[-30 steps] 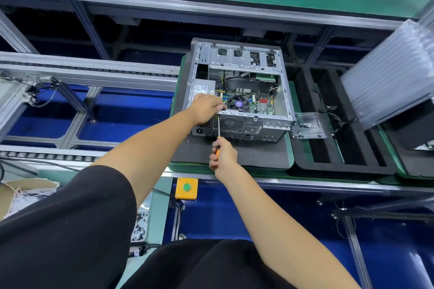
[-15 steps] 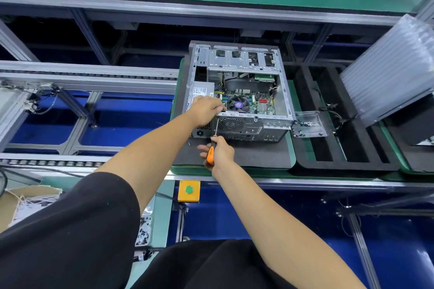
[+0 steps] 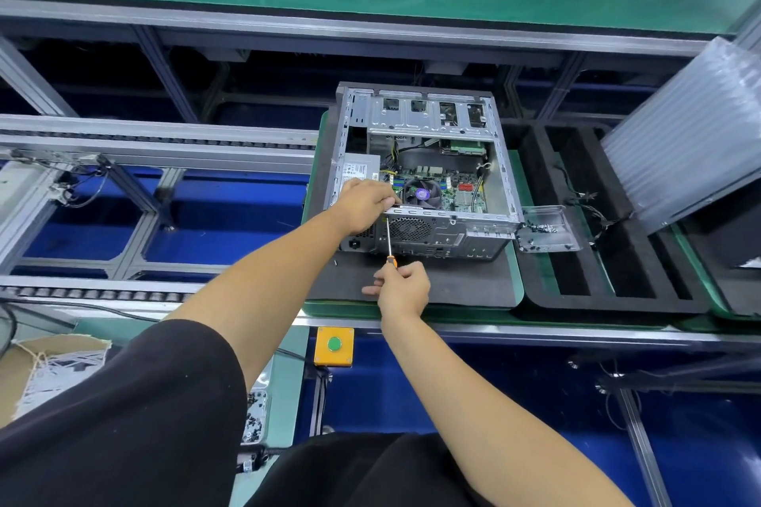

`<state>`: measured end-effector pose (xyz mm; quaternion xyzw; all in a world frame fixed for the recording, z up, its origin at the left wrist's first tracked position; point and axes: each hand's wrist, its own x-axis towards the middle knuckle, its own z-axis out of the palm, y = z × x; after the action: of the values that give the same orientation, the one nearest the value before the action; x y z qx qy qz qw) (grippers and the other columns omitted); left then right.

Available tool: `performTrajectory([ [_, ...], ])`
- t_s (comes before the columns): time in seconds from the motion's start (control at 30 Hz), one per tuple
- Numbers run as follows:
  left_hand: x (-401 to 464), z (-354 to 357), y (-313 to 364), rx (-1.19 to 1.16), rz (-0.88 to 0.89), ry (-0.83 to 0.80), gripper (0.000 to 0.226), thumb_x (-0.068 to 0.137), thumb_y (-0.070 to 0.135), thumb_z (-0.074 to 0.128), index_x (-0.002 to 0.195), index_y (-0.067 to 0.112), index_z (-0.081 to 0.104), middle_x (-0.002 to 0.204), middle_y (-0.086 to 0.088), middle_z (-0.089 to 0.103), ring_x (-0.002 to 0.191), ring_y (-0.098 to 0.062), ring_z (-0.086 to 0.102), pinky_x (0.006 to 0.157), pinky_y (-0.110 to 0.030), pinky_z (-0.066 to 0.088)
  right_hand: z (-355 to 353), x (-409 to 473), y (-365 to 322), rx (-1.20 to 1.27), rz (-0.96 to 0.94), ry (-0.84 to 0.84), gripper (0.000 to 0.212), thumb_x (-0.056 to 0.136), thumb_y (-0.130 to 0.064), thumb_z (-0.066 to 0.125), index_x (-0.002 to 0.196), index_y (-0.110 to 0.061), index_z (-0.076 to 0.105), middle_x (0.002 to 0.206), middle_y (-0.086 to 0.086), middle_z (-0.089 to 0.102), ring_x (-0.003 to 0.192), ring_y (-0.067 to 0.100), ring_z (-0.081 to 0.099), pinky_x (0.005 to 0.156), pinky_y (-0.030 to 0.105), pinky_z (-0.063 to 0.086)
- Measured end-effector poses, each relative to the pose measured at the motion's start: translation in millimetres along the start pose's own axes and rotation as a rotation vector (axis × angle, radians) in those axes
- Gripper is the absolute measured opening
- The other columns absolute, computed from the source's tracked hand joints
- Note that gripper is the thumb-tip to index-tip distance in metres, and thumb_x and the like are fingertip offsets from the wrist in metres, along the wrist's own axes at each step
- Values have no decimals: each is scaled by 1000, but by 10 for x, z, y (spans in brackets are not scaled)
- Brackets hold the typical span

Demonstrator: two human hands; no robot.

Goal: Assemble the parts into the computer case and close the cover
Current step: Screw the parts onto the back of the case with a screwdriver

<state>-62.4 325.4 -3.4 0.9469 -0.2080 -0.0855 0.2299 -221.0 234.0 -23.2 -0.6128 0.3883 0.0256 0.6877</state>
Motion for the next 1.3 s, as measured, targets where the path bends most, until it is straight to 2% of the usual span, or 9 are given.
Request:
performTrajectory([
  [0.1, 7, 9, -5, 3, 2, 6, 28, 108, 22, 40, 111, 19, 68, 113, 7, 64, 119, -18, 53, 95, -28, 15, -4, 8, -74, 94, 137, -86, 17, 100, -13, 59, 85, -7, 55, 62, 8, 68, 55, 26, 74, 42, 23, 41],
  [0.2, 5, 7, -5, 2, 13, 11, 30, 108, 22, 40, 115, 22, 69, 116, 7, 65, 119, -16, 53, 94, -28, 15, 10, -29, -178, 260, 354, -282, 20, 99, -14, 54, 80, -11, 50, 52, 4, 59, 43, 18, 62, 36, 18, 34],
  [0.37, -9, -1, 7, -9, 16, 13, 29, 108, 22, 41, 114, 22, 70, 115, 9, 65, 118, -15, 52, 94, -28, 15, -37, 7, -198, 336, 488, -373, 27, 102, -24, 45, 78, -12, 51, 61, 6, 69, 40, 13, 53, 35, 17, 32],
  [0.57, 2, -3, 7, -4, -10, -8, 28, 108, 22, 41, 108, 19, 69, 113, 6, 65, 115, -17, 53, 96, -29, 17, 23, -24, -168, 203, 342, -232, 9, 82, -1, 58, 81, -9, 54, 65, 4, 53, 43, 11, 41, 36, 21, 24],
  [0.77, -5, -6, 10, 0, -3, -6, 28, 108, 22, 41, 108, 25, 69, 108, 14, 59, 121, -15, 50, 104, -34, 18, 14, 29, -89, 90, 120, -6, 6, 93, -9, 63, 89, -5, 59, 82, 11, 76, 57, 16, 74, 51, 27, 44],
  [0.9, -12, -5, 12, 1, -3, 3, 26, 108, 23, 41, 102, 28, 66, 109, 11, 60, 123, -16, 49, 107, -36, 18, 2, 47, -147, 251, 347, -173, 18, 100, -17, 53, 85, -8, 57, 80, 10, 77, 50, 17, 70, 38, 20, 34],
  [1.03, -21, -8, 20, 1, -8, 6, 27, 108, 23, 40, 105, 27, 67, 106, 14, 57, 123, -16, 49, 108, -38, 17, 16, 17, -149, 344, 463, -265, 18, 97, -21, 56, 84, -10, 53, 73, 7, 76, 34, 11, 44, 31, 17, 27],
  [1.17, -34, -6, 25, -12, -9, 2, 29, 108, 23, 40, 113, 24, 69, 119, 9, 62, 130, -15, 45, 108, -34, 14, 20, 3, -115, 250, 357, -173, 13, 82, -5, 62, 76, -10, 52, 66, 3, 51, 41, 11, 38, 35, 21, 24],
  [1.3, -34, -5, 28, -25, -9, 2, 29, 108, 23, 41, 112, 24, 69, 121, 9, 63, 128, -15, 47, 105, -32, 15, 0, 19, -77, 92, 127, -24, 11, 91, -8, 67, 86, -7, 57, 69, 6, 67, 43, 13, 60, 42, 25, 38],
])
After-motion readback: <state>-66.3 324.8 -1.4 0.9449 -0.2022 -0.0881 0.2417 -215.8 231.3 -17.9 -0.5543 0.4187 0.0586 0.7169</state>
